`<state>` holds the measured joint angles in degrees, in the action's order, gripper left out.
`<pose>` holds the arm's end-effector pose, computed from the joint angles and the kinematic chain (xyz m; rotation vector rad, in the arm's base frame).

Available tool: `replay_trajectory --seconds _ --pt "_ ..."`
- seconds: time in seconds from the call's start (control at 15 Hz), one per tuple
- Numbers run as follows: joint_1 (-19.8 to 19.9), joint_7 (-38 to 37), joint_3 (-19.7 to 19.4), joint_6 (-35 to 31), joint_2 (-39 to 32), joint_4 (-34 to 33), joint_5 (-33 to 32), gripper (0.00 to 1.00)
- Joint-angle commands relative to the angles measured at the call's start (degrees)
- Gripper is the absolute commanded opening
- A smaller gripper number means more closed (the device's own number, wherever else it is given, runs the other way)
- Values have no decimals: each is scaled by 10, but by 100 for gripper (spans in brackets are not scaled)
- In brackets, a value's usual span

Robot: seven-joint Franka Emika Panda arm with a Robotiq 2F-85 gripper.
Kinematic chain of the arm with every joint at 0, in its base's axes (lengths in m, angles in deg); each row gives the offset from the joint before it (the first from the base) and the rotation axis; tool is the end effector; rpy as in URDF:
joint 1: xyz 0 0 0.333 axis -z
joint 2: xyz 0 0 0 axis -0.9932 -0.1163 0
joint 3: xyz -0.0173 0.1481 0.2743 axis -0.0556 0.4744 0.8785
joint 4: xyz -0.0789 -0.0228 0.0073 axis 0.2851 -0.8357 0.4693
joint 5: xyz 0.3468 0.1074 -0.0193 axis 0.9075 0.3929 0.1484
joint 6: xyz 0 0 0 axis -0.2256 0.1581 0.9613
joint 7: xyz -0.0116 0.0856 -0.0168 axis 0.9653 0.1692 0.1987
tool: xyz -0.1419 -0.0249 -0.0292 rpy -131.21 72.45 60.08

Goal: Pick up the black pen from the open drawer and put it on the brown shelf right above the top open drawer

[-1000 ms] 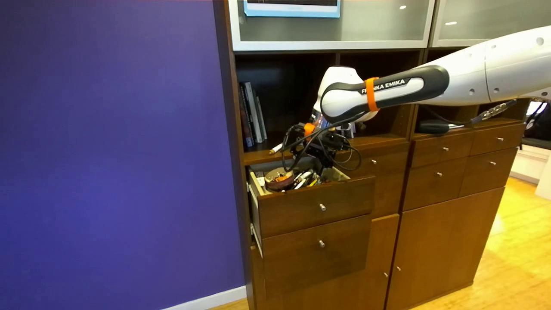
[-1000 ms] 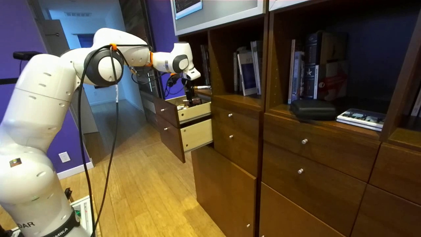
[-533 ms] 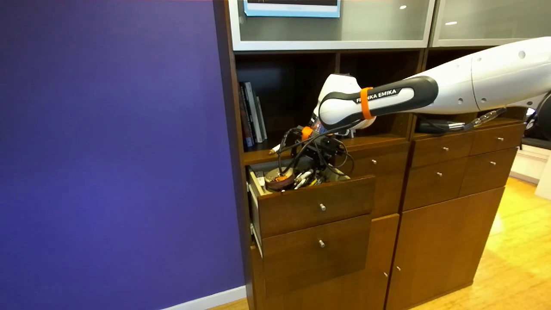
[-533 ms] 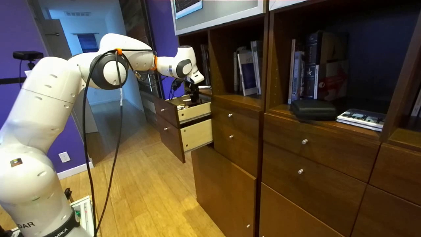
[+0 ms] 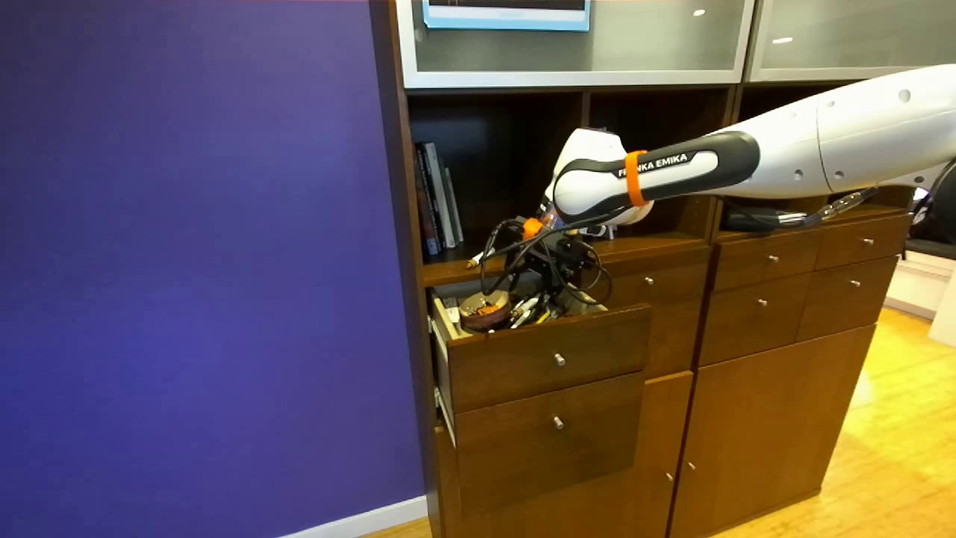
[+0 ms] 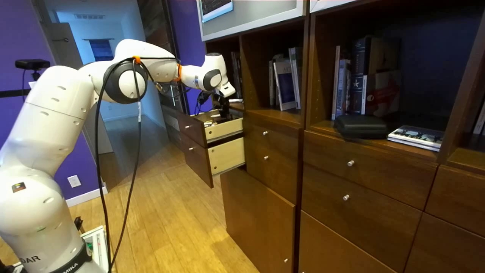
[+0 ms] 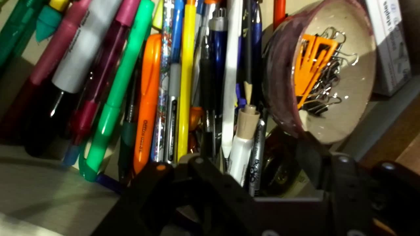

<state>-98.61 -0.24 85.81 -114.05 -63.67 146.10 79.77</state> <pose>0.6969 0.2621 0.4150 -2.5427 1.1266 -0.2470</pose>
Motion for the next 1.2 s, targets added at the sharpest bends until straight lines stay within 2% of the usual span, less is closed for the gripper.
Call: replay_trajectory --seconds 0.0,0.2,0.27,0.47,0.8,1.13 --pt "-8 -11 -18 -19 -4 10 3 59" --pt "-11 -13 -20 -37 6 28 0 51" --pt "-4 -12 -12 -50 16 45 -9 60" --pt "-2 -12 -12 -83 44 93 -8 67" --pt "-12 -13 -28 -157 82 167 -6 61" --pt "-13 -14 -33 -195 105 217 -10 54"
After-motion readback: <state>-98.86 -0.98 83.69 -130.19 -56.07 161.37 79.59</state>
